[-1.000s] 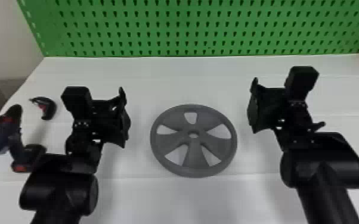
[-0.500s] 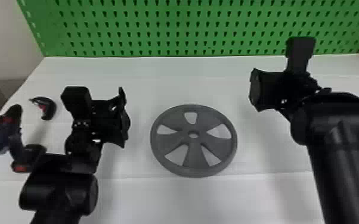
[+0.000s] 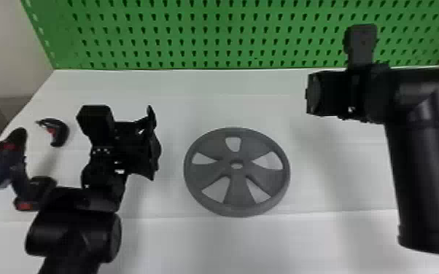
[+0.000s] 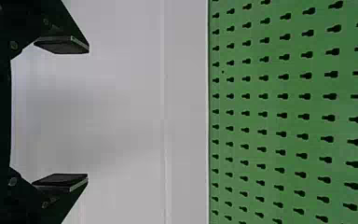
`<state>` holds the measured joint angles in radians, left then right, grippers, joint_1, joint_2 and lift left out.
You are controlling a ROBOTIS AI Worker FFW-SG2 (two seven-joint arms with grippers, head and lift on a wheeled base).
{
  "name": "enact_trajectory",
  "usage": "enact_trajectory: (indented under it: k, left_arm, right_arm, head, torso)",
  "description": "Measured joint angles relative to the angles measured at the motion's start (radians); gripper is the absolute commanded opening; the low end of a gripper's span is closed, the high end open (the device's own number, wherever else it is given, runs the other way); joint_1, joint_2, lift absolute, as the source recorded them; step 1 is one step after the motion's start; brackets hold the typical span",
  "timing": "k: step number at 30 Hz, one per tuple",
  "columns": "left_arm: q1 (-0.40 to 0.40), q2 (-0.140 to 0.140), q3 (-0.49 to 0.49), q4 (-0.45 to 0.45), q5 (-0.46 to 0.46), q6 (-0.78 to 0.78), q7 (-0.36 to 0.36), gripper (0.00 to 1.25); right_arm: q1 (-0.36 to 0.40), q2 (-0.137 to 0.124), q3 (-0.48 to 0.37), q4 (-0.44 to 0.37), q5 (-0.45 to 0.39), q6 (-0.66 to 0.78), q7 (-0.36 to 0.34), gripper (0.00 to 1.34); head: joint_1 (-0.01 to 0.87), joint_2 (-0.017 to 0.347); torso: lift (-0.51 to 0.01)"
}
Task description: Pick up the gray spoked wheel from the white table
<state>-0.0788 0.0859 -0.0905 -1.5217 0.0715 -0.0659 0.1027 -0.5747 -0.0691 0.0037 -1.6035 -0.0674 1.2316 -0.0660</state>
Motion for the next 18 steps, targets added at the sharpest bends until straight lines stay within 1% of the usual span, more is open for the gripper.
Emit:
enact_trajectory:
  k: [4,11,15,18]
  left_arm:
    - [-0.002,0.000,-0.003,0.000,-0.001,0.000,0.000,1.12]
    - [-0.004,0.000,-0.007,0.000,-0.003,0.002,0.000,1.12]
    - [-0.006,0.000,-0.010,0.000,-0.005,0.005,-0.001,1.12]
    - [-0.009,0.001,-0.013,0.000,-0.008,0.008,-0.003,1.12]
  right_arm:
    - [-0.051,0.003,0.002,0.049,-0.001,0.091,0.000,1.03]
    - [-0.127,0.005,0.000,0.141,0.000,0.209,0.000,1.03]
    - [-0.168,-0.002,0.008,0.201,-0.004,0.254,0.000,1.03]
    - [-0.200,-0.016,0.022,0.263,-0.028,0.273,0.000,1.03]
  head:
    - [0.767,0.035]
    - [0.767,0.035]
    - [0.767,0.035]
    - [0.767,0.035]
  torso:
    - [-0.107]
    - [-0.107]
    - [-0.107]
    - [-0.107]
